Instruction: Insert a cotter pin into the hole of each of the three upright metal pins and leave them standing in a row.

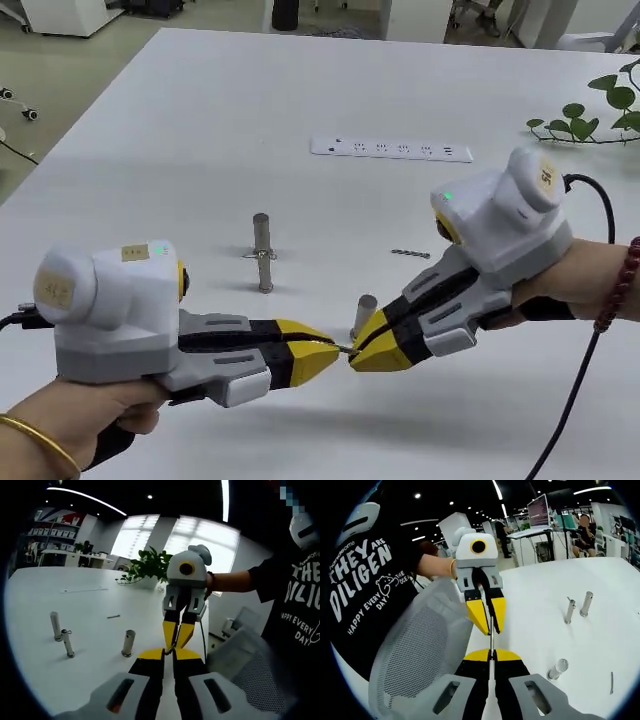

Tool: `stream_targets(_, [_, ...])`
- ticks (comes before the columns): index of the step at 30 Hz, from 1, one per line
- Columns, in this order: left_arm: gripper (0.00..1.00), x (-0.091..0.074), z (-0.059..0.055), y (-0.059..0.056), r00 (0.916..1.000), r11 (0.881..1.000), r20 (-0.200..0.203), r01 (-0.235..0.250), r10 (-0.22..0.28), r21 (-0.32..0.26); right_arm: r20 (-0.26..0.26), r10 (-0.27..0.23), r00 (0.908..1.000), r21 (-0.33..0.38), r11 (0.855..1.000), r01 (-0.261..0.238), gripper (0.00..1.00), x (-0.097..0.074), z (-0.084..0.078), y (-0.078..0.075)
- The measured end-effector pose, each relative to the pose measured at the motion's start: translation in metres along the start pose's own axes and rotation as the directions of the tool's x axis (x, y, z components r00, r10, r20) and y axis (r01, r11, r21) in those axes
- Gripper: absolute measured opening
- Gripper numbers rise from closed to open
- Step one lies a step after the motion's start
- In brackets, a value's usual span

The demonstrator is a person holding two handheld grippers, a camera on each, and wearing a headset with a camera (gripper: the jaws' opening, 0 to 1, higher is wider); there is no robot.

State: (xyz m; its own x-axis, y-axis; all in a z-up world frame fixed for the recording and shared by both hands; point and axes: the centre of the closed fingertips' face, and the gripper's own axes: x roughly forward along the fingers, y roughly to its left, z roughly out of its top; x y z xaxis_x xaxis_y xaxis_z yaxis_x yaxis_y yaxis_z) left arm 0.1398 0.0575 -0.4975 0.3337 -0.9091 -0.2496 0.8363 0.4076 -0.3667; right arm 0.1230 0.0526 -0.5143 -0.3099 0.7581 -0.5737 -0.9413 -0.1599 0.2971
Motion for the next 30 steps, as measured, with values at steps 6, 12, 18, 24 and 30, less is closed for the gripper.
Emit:
stream_targets(6, [0.07, -0.001, -0.001, 0.011, 0.9973, 0.997, 0.006, -0.073, 0.073, 0.032, -0.051, -0.055, 0.9972, -0.020, 0.998, 0.054, 0.00, -0.006, -0.012, -0.010])
stream_targets(12, [0.11, 0.003, -0.005, 0.016, 0.9925, 0.991, -0.008, -0.121, 0.122, 0.056, -0.087, -0.116, 0.9894, -0.018, 0.993, 0.115, 0.00, -0.016, -0.024, -0.024])
stream_targets(18, [0.14, 0.007, -0.009, 0.025, 0.9828, 0.980, -0.018, -0.182, 0.184, 0.080, -0.133, -0.164, 0.9776, -0.011, 0.986, 0.164, 0.00, -0.024, -0.036, -0.032])
stream_targets(24, [0.14, 0.013, -0.020, 0.034, 0.9651, 0.964, -0.055, -0.250, 0.256, 0.095, -0.173, -0.214, 0.9613, 0.020, 0.975, 0.221, 0.00, -0.031, -0.050, -0.044])
stream_targets(30, [0.16, 0.018, -0.021, 0.045, 0.9491, 0.947, -0.057, -0.303, 0.310, 0.105, -0.199, -0.245, 0.9488, 0.035, 0.966, 0.257, 0.00, -0.037, -0.060, -0.051])
